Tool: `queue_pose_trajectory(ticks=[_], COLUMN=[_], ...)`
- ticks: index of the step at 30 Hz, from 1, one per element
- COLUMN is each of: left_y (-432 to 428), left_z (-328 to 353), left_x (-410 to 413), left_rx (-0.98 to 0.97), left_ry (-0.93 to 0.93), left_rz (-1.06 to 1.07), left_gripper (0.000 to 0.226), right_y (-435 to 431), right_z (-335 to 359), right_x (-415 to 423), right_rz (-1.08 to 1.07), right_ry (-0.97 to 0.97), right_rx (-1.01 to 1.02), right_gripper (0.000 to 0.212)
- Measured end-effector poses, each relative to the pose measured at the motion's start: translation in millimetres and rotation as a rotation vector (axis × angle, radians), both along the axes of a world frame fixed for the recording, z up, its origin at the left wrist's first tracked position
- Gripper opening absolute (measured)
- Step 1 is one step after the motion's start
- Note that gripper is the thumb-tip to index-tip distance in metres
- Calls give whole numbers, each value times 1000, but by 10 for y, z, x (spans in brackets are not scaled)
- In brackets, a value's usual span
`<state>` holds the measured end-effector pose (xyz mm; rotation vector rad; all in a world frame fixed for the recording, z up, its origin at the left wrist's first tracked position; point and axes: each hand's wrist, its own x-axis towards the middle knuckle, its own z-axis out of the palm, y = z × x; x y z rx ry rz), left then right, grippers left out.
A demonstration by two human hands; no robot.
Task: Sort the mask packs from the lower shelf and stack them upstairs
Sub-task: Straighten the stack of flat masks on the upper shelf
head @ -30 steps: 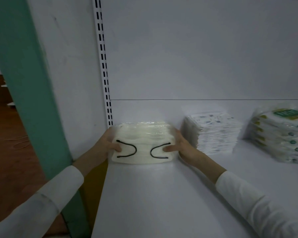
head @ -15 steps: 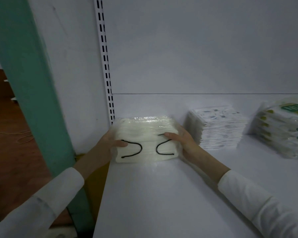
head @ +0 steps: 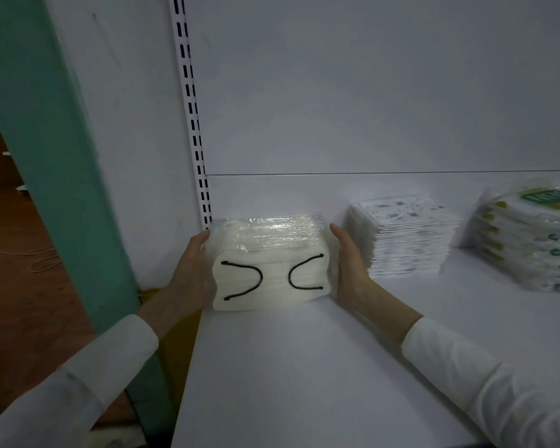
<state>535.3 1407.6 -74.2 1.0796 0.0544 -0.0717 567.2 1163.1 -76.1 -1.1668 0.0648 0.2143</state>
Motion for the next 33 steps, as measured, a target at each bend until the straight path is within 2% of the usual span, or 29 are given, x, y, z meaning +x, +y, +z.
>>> queue_pose_trajectory(ticks=[9, 14, 16, 18, 22, 24, 27, 33], left_y=[-103, -65, -45, -9, -32, -32, -29, -35], left_z=[61, 87, 119, 137, 169, 154, 111, 206], left_x=[-10, -25, -33, -16, 13, 55, 91, 113], left_rx=[16, 82, 100, 132, 112, 126, 149, 163], left_ry=[96, 122, 93, 106, 153, 128, 136, 147], left_rz=[58, 64, 122, 155, 187, 221, 201, 191], left_gripper=[43, 34, 44, 66, 46, 50, 42, 42], right_y=[19, 5, -30, -63, -61, -54, -46, -52], right_z=[65, 41, 74, 118, 160, 157, 155, 162], right_x=[-49, -37, -35, -19, 8, 21, 24, 83], right_rz=[5, -17, -5, 25, 35, 23, 5, -17], right_ry=[4, 17, -17, -54, -95, -96, -96, -81], right_rx=[-6, -26, -31, -18, -27, -8, 10, -37], right_gripper=[43, 52, 47, 44, 42, 41, 40, 35])
